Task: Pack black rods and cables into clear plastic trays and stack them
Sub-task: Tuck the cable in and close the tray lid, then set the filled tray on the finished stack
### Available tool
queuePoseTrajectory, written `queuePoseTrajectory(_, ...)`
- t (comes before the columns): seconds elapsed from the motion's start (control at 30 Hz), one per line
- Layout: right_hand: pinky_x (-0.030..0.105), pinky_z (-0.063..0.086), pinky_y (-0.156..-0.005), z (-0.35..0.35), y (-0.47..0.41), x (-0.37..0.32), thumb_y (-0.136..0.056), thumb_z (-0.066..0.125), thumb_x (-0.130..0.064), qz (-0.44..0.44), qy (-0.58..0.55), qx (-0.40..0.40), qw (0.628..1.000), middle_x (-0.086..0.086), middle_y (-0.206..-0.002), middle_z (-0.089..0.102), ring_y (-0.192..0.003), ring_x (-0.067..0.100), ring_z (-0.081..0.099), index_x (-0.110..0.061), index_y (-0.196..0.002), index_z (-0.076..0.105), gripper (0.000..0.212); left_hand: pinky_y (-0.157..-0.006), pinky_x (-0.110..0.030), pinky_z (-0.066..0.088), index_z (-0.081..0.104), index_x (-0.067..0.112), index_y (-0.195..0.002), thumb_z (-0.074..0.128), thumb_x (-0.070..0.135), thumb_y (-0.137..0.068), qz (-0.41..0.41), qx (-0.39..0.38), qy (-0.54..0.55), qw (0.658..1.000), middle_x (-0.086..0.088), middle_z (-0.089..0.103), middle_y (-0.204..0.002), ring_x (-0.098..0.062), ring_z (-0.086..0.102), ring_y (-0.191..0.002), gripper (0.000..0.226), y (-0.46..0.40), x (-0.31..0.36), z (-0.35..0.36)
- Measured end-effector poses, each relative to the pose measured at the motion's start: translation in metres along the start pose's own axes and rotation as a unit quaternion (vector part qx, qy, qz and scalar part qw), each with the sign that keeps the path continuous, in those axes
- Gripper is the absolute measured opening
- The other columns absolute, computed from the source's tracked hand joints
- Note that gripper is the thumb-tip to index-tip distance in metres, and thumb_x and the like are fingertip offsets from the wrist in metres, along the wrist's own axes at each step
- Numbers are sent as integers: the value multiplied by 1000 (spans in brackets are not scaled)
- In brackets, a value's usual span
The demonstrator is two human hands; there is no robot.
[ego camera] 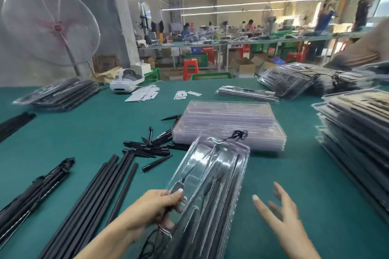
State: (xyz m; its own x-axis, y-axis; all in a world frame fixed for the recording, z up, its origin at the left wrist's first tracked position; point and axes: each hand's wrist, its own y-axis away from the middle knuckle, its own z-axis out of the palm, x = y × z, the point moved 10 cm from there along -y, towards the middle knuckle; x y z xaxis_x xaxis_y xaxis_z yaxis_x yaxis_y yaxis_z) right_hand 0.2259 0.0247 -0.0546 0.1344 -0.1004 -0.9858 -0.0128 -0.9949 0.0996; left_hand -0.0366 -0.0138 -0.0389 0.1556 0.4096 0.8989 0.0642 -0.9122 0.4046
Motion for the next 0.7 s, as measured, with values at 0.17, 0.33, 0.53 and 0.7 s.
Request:
queuePoseTrajectory(0.17, 27, 28, -108, -28, 6, -70, -68, 61, -54, -155, 97, 33, 983, -10, -145, 28, -134, 8, 34, -37, -144, 21, 88, -45, -20, 38, 61, 12, -73, 64, 28, -90, 81, -3, -74, 994, 5, 57, -54, -12, 50, -41, 23, 6, 44, 14)
queuePoseTrajectory(0.33, 25, 23, -112, -13, 6, -185, -76, 48, -76, -432, 468, -14, 771, -12, -142, 38, -132, 7, 33, -32, -145, 34, 82, -42, -18, 39, 71, 15, -82, 67, 29, -87, 119, -156, -268, 943, 2, 67, -67, -12, 50, -43, 15, 11, 100, 45)
queuePoseTrajectory(0.53, 24, 47, -59, 15, -3, -144, -97, 49, -39, -191, 325, -333, 864, 2, -66, 69, -57, 15, 63, -9, -92, 64, 34, -49, -20, 46, 71, 11, -93, 69, 39, -84, 160, -221, -432, 859, -2, 70, -72, -16, 55, -53, 30, 17, 166, 76)
queuePoseTrajectory(0.7, 18, 42, -43, -63, -6, -186, -78, 51, -53, -176, 248, -222, 927, 10, -58, 68, -44, 13, 59, -6, -89, 67, 50, -98, -36, 40, 62, 23, -115, 46, 60, -90, 568, 220, -505, 611, 6, 62, -116, -11, 56, -106, 48, 99, 289, 58)
